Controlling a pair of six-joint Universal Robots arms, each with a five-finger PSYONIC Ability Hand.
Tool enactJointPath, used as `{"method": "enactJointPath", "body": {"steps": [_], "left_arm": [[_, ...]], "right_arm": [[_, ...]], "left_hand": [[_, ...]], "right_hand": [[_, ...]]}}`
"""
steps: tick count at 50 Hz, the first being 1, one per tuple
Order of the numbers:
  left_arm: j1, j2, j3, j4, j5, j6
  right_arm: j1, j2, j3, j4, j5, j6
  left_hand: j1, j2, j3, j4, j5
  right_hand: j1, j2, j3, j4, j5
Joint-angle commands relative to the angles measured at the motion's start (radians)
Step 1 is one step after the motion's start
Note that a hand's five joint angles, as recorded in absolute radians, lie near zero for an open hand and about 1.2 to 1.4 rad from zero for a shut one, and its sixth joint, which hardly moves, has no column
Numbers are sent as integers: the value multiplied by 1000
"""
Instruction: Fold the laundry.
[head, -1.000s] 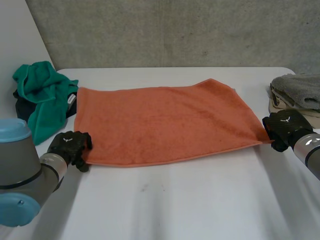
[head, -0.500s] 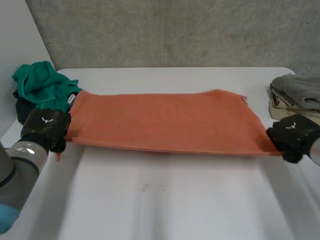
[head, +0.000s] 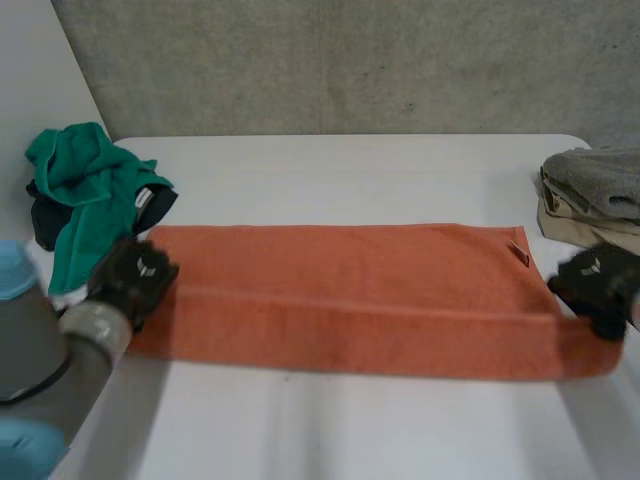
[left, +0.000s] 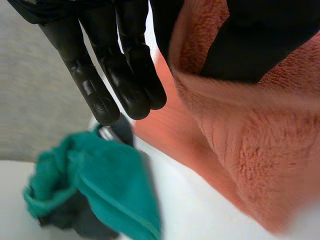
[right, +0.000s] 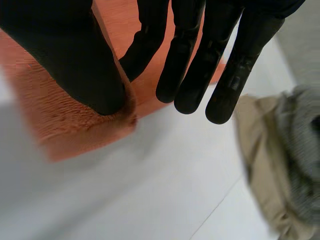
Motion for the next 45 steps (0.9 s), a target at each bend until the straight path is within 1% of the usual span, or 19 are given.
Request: {"method": "enactJointPath", "body": {"steps": [1,5,7,11,15,20,24,28,29,30,31,32,34,35,38,39,42,43,45], "left_arm": [[-28,-330,325,214,-3,-1],[-30,-467,480,275,-6,-1],[-31,-516,536,287,-6,-1],[-33,-616,656,296,-6,13],[-43,-697,757,295,-24,67],[-50,-740,799,295,-64,90],[-50,-754,801,295,-69,90],[-54,-755,802,296,-64,88],[-54,-754,802,298,-64,87],[-56,-752,801,300,-64,84],[-57,-751,799,303,-64,82],[-63,-746,796,312,-66,76],[-73,-739,791,321,-66,73],[-80,-728,785,327,-64,71],[-96,-679,752,329,-64,56],[-94,-660,735,329,-66,53],[-91,-581,635,320,-63,27],[-89,-550,589,316,-60,15],[-82,-500,529,312,-57,-4]], "right_arm": [[172,231,-226,-278,158,103],[207,340,-326,-395,201,97],[212,414,-386,-460,198,92],[218,516,-469,-563,205,69],[236,605,-541,-658,212,43],[245,698,-613,-708,188,23],[245,747,-650,-720,139,25],[247,768,-674,-735,120,31],[247,770,-678,-740,125,32],[247,770,-678,-743,129,34],[247,767,-676,-749,139,35],[247,762,-676,-752,145,39],[248,747,-673,-749,172,49],[250,720,-658,-745,201,69],[247,654,-616,-737,241,124],[242,603,-572,-731,251,178],[238,508,-494,-709,245,267],[236,438,-440,-679,231,316],[235,374,-386,-633,206,354]], "left_hand": [[245,198,204,197,245],[245,198,204,197,245],[245,198,204,197,245],[245,198,204,197,245],[245,198,204,197,245],[245,198,204,197,245],[245,198,204,197,245],[245,198,204,197,245],[216,169,175,168,216],[-5,-52,-46,-53,-5],[-330,-377,-371,-378,-330],[-977,-1024,-1018,-1025,-977],[-944,-991,-985,-992,-945],[-977,-1024,-1018,-1025,-977],[-977,-1024,-1018,-1025,-977],[-977,-1024,-1018,-1025,-977],[-977,-1024,-1018,-1025,-977],[-977,-1024,-1018,-1025,-977],[-977,-1024,-1018,-1025,-977]], "right_hand": [[325,217,208,201,243],[325,217,208,201,243],[325,217,208,201,243],[325,217,208,201,243],[325,217,208,201,243],[325,217,208,201,243],[325,217,208,201,243],[325,217,208,201,243],[142,35,26,19,61],[-258,-365,-374,-381,-339],[-897,-1005,-1014,-1020,-979],[-897,-1005,-1014,-1020,-979],[-897,-1005,-1014,-1020,-979],[-897,-1005,-1014,-1020,-979],[-897,-1005,-1014,-1020,-979],[-897,-1005,-1014,-1020,-979],[-897,-1005,-1014,-1020,-979],[-897,-1005,-1014,-1020,-979],[-897,-1005,-1014,-1020,-979]]}}
